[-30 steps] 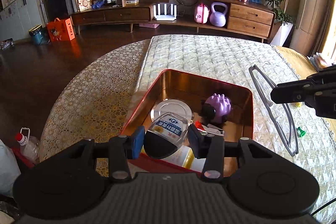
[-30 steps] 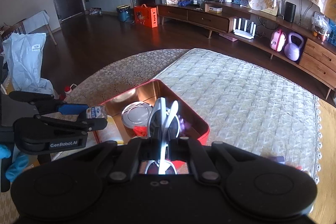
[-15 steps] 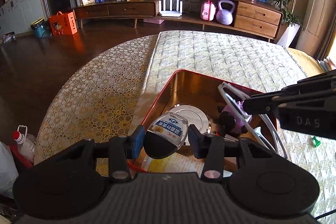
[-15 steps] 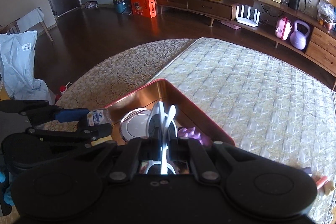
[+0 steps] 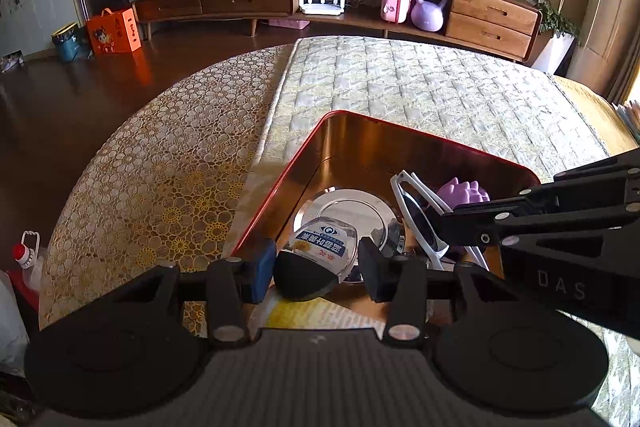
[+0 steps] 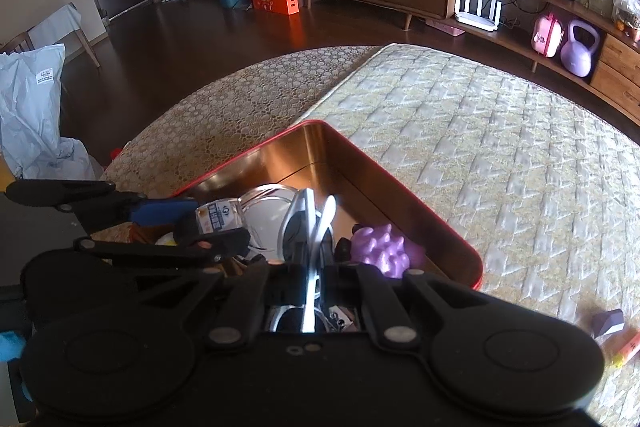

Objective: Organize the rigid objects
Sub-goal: 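Release the bottle with the left tool while the right releases the sunglasses into the box, then move both tools back from the red box toward the green peg and pink tube, then grasp the green peg with the left tool while the right grasps the cream toy, then carry the green peg into the red box with the left tool while the right carries the cream toy, then open the left tool to drop the green peg while the right releases the cream toy, then move the left tool to the purple block while the right approaches the pink tube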

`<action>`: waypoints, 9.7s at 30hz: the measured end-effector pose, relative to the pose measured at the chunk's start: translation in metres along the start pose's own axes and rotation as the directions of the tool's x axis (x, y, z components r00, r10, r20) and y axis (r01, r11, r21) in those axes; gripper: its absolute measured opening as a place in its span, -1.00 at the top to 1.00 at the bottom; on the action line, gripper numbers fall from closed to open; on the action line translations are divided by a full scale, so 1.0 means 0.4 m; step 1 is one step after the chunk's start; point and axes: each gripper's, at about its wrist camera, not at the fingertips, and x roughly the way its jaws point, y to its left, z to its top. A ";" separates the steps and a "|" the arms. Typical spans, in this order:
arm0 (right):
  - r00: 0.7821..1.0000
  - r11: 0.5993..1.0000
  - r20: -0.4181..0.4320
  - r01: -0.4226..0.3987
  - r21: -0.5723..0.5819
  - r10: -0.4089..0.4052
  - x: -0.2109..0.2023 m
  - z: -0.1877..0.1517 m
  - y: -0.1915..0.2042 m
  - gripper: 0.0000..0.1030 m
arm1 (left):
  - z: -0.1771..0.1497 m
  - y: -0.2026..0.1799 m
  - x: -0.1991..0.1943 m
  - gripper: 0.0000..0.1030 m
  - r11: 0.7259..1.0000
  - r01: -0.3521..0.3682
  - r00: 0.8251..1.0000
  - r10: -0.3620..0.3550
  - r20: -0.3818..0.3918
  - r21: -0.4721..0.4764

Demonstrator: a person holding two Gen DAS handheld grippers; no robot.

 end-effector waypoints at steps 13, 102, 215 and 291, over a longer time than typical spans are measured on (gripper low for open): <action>0.999 1.000 -0.031 -0.012 0.010 0.012 -0.009 -0.027 0.004 0.65 | -0.020 0.000 0.001 0.16 1.000 -0.023 1.000 0.023 -0.001 0.001; 0.981 0.976 -0.013 0.196 0.099 -0.195 -0.228 -0.314 -0.673 -0.62 | -0.134 -0.688 0.013 -0.57 0.975 0.167 0.985 -0.171 0.016 0.147; 0.995 0.990 0.036 0.094 -0.104 -0.091 -0.090 -0.079 -0.015 0.49 | 0.041 0.013 -0.056 0.70 0.997 -0.002 0.998 0.007 0.058 -0.078; 0.999 0.999 0.046 0.024 -0.028 -0.023 -0.302 -0.192 -0.122 -0.93 | -0.005 -0.156 -0.171 -0.59 0.996 0.080 0.989 -0.077 0.123 -0.024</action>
